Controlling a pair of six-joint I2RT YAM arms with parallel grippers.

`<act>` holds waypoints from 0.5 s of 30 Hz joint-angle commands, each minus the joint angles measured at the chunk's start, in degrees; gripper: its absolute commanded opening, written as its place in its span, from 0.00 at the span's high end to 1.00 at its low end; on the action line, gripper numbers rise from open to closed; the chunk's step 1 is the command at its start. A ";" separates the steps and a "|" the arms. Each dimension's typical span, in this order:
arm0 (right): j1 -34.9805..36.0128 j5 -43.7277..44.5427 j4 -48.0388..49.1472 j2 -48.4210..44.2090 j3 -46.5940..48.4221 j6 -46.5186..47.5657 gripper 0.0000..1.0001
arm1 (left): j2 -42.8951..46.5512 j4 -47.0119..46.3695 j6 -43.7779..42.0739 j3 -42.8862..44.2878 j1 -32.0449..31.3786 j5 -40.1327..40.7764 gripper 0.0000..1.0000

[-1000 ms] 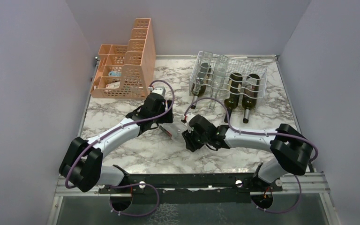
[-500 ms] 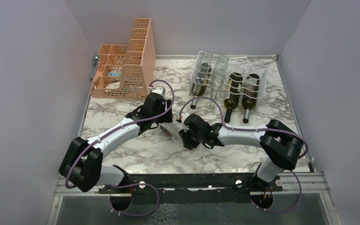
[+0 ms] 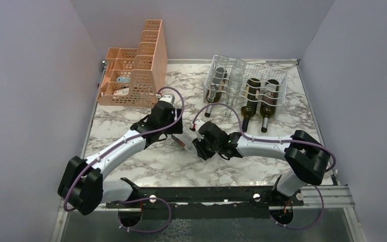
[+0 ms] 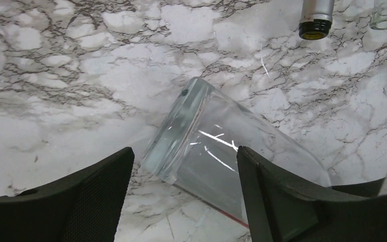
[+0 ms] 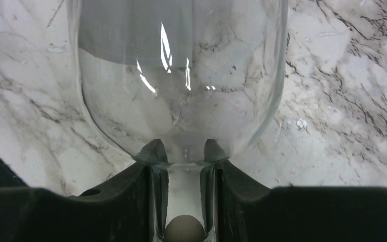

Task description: Put the wine bottle on the wine rack

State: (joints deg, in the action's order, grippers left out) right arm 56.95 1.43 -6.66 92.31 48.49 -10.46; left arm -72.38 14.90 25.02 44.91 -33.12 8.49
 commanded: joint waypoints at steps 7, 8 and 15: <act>-0.02 1.81 -0.77 -14.67 2.42 0.81 0.99 | 14.55 5.73 0.03 0.43 -0.34 10.50 0.12; 0.02 2.40 -1.18 -15.58 2.72 0.94 0.99 | 15.53 5.99 -0.02 0.52 -0.35 10.69 0.11; -0.07 10.77 -3.19 -22.08 6.45 1.67 0.99 | 20.12 7.93 -0.47 1.70 -0.30 12.25 0.11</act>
State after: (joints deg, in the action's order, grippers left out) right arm 56.95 4.69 -18.00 76.58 48.53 -9.89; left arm -54.61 20.56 24.97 44.91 -33.23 17.82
